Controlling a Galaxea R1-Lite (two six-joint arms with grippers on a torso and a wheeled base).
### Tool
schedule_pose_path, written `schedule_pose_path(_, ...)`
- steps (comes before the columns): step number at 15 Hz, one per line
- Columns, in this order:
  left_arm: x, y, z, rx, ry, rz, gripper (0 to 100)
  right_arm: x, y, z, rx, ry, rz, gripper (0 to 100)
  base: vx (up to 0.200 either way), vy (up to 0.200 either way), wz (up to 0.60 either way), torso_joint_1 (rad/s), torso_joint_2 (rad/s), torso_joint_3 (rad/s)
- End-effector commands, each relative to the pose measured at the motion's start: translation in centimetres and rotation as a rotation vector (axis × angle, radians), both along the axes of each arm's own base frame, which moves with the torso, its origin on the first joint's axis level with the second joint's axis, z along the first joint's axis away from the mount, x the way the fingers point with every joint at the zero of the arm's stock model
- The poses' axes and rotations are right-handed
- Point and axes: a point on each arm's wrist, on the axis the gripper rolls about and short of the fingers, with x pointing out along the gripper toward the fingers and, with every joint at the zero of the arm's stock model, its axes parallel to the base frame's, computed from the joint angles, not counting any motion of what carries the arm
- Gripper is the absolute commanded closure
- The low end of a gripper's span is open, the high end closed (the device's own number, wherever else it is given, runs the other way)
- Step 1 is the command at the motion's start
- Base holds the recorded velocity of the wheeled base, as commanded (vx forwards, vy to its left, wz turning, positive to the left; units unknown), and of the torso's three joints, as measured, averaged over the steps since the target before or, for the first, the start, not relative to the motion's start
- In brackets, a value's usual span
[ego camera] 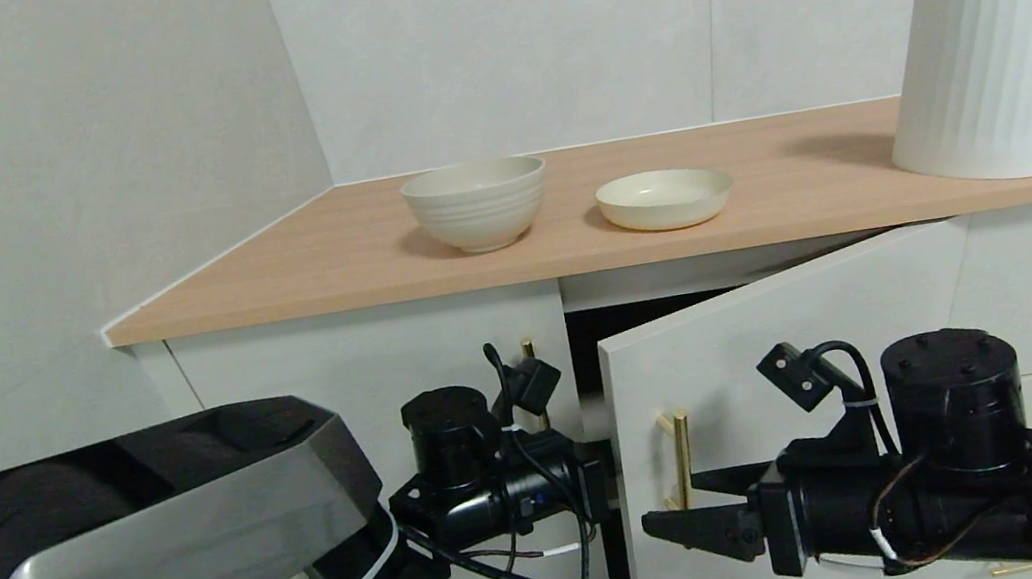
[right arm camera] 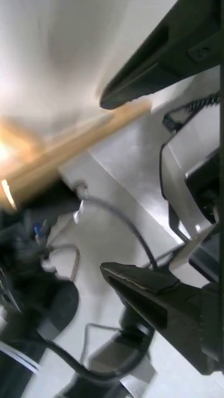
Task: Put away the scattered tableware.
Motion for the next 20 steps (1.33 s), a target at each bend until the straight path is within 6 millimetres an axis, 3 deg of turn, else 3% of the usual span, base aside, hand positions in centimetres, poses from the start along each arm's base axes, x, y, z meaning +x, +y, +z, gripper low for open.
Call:
schedule_pose_path(1,-0.2,-0.2,0.3,-0.009,-0.003,-0.006,100,0.0,-1.3,0.5,0.008,-0.015,-0.040,0,0.000,0.000,0.00,0.000,0.00,0.000)
schedule_pose_path(4,-0.4,-0.1,1.5,-0.053,0.028,0.002,100,-2.2,-3.3,1.1,0.006,-0.015,-0.058,0,0.000,0.000,0.00,0.000,0.00,0.000)
schedule_pose_path(8,-1.2,0.2,2.8,-0.081,0.061,-0.003,100,-5.0,-5.0,0.3,-0.026,0.018,-0.046,0,0.000,0.000,0.00,0.000,0.00,0.000)
schedule_pose_path(12,-1.4,-0.1,2.5,-0.074,0.073,-0.013,100,-5.8,-5.5,-0.4,-0.047,0.049,-0.038,0,0.000,0.000,0.00,0.000,0.00,0.000)
schedule_pose_path(17,-1.4,-1.1,2.4,-0.065,0.088,-0.032,100,-6.3,-5.2,-0.7,-0.056,0.057,-0.008,0,-0.200,0.000,0.00,0.001,0.01,0.000)
schedule_pose_path(20,-1.1,-1.8,2.3,-0.062,0.093,-0.040,100,-6.5,-4.9,-0.6,-0.054,0.051,0.009,0,0.000,0.000,0.00,0.000,0.00,0.000)
